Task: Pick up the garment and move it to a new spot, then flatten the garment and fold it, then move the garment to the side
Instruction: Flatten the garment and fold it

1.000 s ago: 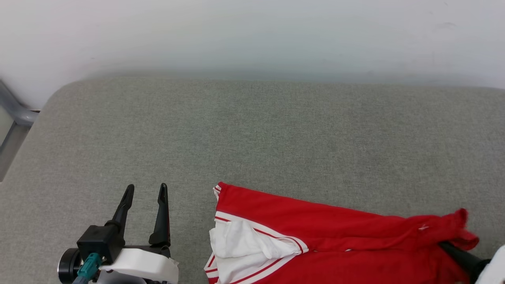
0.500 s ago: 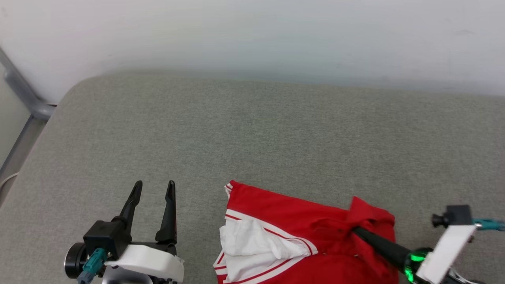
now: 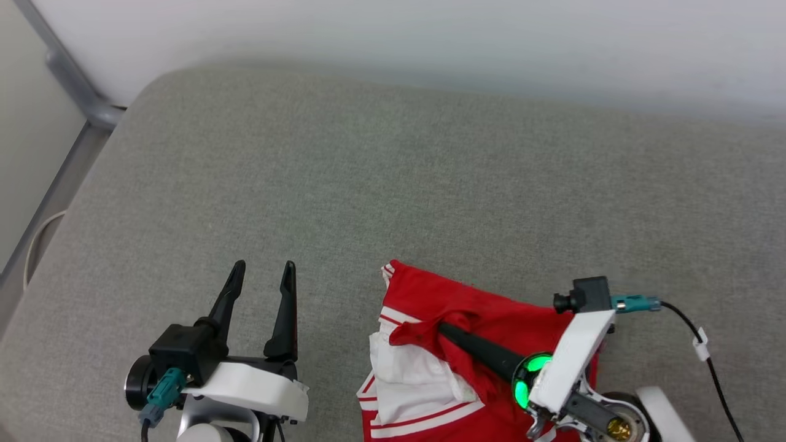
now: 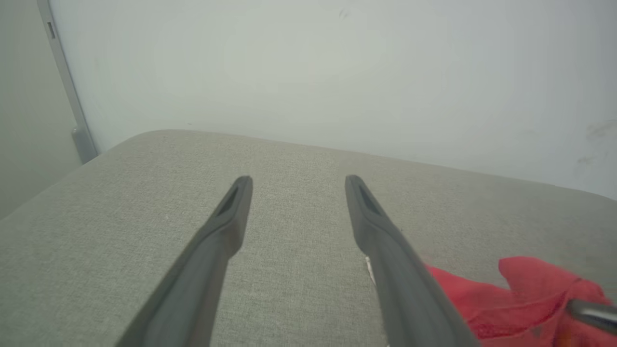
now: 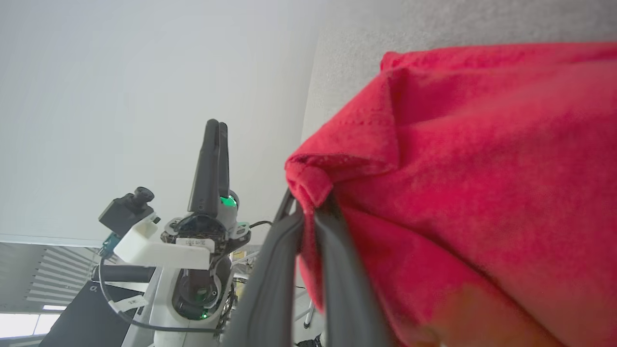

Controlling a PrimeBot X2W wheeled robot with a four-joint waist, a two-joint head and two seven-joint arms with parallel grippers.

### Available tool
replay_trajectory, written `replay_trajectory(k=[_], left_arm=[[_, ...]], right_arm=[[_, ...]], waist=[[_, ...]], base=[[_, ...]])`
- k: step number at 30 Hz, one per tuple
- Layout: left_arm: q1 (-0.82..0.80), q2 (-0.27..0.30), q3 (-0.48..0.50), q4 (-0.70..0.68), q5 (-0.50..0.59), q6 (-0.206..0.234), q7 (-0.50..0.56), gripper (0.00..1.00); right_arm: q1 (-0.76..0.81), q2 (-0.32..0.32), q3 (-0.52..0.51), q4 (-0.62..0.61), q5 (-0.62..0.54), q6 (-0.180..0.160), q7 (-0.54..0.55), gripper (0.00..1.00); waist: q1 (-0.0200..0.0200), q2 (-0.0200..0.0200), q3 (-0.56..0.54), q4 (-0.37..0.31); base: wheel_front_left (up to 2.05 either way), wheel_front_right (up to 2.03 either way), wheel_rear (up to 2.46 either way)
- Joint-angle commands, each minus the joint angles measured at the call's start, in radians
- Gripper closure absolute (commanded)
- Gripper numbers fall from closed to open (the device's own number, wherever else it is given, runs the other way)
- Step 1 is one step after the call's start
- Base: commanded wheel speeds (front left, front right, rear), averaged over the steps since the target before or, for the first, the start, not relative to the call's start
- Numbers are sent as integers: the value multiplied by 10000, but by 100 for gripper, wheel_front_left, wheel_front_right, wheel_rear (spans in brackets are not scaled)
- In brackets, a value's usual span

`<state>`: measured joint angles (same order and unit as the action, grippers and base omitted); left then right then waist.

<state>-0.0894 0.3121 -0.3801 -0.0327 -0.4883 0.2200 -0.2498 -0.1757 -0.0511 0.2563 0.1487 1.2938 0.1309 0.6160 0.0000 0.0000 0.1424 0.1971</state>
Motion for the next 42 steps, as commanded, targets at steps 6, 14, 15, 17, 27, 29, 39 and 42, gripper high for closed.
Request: replay_trajectory(k=[6,14,15,17,27,29,39,42], left_arm=[[-276,-292,55,289,32,-181,-115,0],[-366,-412,227,604,200,-414,-162,0],[-342,-404,256,628,203,-428,-164,0],[-264,-378,313,654,238,-451,-168,0],[1,-223,511,617,322,-493,-173,0],[39,-204,548,616,326,-449,-172,0],[364,-145,963,454,649,-130,-164,0],[573,-161,1138,370,839,-27,-165,0]], right_arm=[[-275,5,702,821,-476,-5,-752,80],[-591,6,1304,749,-322,-5,-1563,0],[-628,-45,1371,561,-382,-5,-1692,0],[-689,-184,1459,112,-547,-5,-2033,0],[-377,-1340,869,-1505,-2661,-5,-4015,0],[-194,-1519,419,-1609,-3449,-5,-4455,0],[1193,-1311,-2923,-2381,-8509,-5,-5867,0],[1646,-1025,-3409,-2774,-9525,-5,-6164,0]], waist=[[0,0,576,177],[0,0,386,-199],[0,0,317,-265],[0,0,155,-415],[0,0,-434,-1160],[0,0,-524,-1289],[0,0,-917,-1730],[0,0,-1114,-1816]], base=[[0,0,0],[0,0,0],[0,0,0],[0,0,0],[0,0,0],[0,0,0],[0,0,0],[0,0,0]])
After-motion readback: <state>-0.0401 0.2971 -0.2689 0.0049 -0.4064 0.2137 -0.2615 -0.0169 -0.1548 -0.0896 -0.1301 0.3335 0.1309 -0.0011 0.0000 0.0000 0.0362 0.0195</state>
